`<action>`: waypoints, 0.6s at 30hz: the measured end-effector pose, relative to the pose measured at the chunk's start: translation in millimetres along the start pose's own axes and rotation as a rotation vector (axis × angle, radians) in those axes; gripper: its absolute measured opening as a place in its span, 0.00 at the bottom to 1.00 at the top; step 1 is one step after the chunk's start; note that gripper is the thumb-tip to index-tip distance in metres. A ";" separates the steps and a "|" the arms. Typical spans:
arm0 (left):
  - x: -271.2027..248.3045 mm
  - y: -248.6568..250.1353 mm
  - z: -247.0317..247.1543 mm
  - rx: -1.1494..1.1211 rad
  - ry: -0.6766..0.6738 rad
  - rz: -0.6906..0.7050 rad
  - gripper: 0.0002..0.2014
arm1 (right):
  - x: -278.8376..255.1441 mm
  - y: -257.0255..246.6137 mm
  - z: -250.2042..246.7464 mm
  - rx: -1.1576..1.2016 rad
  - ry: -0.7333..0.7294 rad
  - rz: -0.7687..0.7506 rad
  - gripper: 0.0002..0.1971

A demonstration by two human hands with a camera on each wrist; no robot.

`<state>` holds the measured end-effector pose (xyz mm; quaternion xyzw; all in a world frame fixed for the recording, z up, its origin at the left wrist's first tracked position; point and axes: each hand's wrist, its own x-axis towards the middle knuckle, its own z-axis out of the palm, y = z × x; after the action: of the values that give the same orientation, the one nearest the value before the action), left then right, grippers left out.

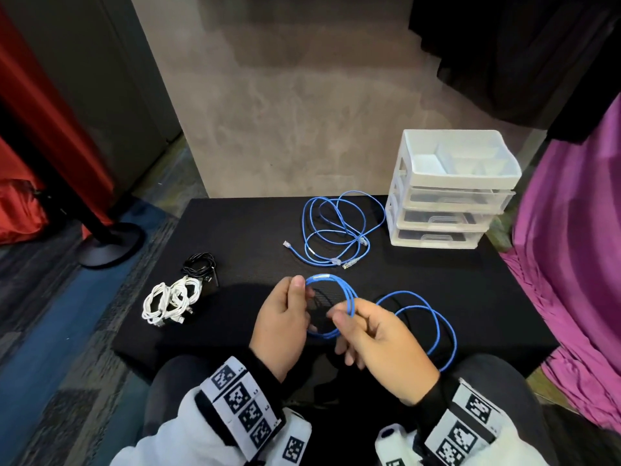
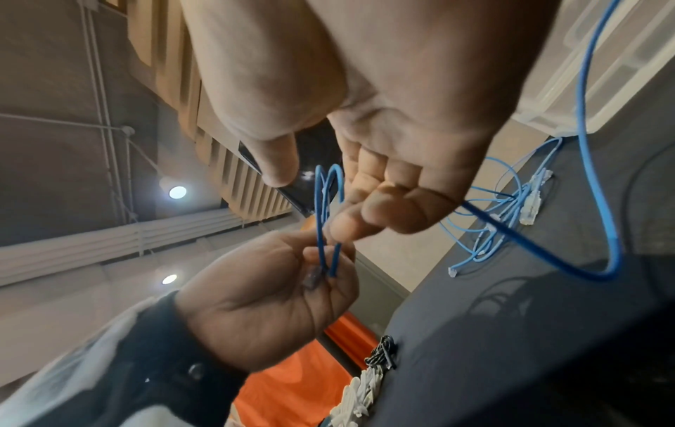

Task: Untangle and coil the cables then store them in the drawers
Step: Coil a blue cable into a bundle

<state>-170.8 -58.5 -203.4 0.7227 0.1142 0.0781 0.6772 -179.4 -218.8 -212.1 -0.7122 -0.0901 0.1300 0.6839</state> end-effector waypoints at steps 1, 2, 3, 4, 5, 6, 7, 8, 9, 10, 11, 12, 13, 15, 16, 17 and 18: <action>-0.7 1.1 0.0 -0.024 -0.034 0.003 0.13 | 1.1 1.3 -0.9 -0.043 0.006 0.003 0.09; -0.8 3.7 -0.8 -0.075 -0.076 -0.022 0.11 | 2.5 4.6 -3.0 -0.094 0.007 0.005 0.09; -0.7 7.4 -2.1 -0.137 -0.122 -0.073 0.11 | 3.5 7.0 -5.4 -0.144 0.000 0.009 0.11; 0.0 10.1 -4.4 -0.191 -0.171 -0.134 0.12 | 4.4 8.3 -8.6 -0.191 -0.010 0.014 0.11; -0.1 13.0 -6.7 -0.224 -0.221 -0.181 0.13 | 4.9 8.1 -11.6 -0.231 -0.027 0.012 0.12; -0.4 14.6 -9.1 -0.228 -0.264 -0.208 0.14 | 5.1 7.9 -14.7 -0.264 -0.052 0.006 0.12; -1.3 16.3 -10.8 -0.221 -0.302 -0.218 0.14 | 5.6 6.9 -17.7 -0.303 -0.075 -0.003 0.11; -2.5 17.8 -12.0 -0.211 -0.327 -0.221 0.16 | 5.7 5.4 -20.2 -0.351 -0.087 -0.021 0.11; -2.8 18.7 -12.6 -0.197 -0.337 -0.211 0.17 | 6.0 3.1 -21.1 -0.386 -0.088 -0.052 0.11; -2.3 19.3 -13.3 -0.175 -0.334 -0.185 0.17 | 6.1 2.5 -21.2 -0.391 -0.070 -0.092 0.11; -1.2 19.8 -14.1 -0.151 -0.320 -0.151 0.17 | 6.1 2.8 -21.0 -0.345 -0.021 -0.134 0.10; 1.0 20.1 -15.4 -0.131 -0.298 -0.120 0.17 | 7.0 4.3 -20.5 -0.258 0.066 -0.167 0.09; 3.6 20.4 -16.6 -0.122 -0.277 -0.097 0.16 | 7.9 6.0 -21.3 -0.188 0.166 -0.179 0.10; 8.4 20.6 -19.4 -0.120 -0.239 -0.067 0.16 | 10.1 12.6 -28.6 -0.212 0.248 -0.150 0.16; 10.4 20.6 -20.7 -0.119 -0.223 -0.053 0.16 | 10.0 16.0 -31.4 -0.283 0.206 -0.118 0.16; 12.1 20.8 -21.6 -0.123 -0.210 -0.040 0.16 | 9.8 21.1 -33.8 -0.385 0.119 -0.092 0.11; 13.4 20.6 -22.3 -0.135 -0.196 -0.037 0.16 | 8.6 26.4 -34.7 -0.483 0.019 -0.054 0.05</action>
<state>-162.7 -34.6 -181.8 0.6773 0.0553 0.0020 0.7336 -161.9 -250.5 -237.9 -0.8535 -0.1310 0.0798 0.4980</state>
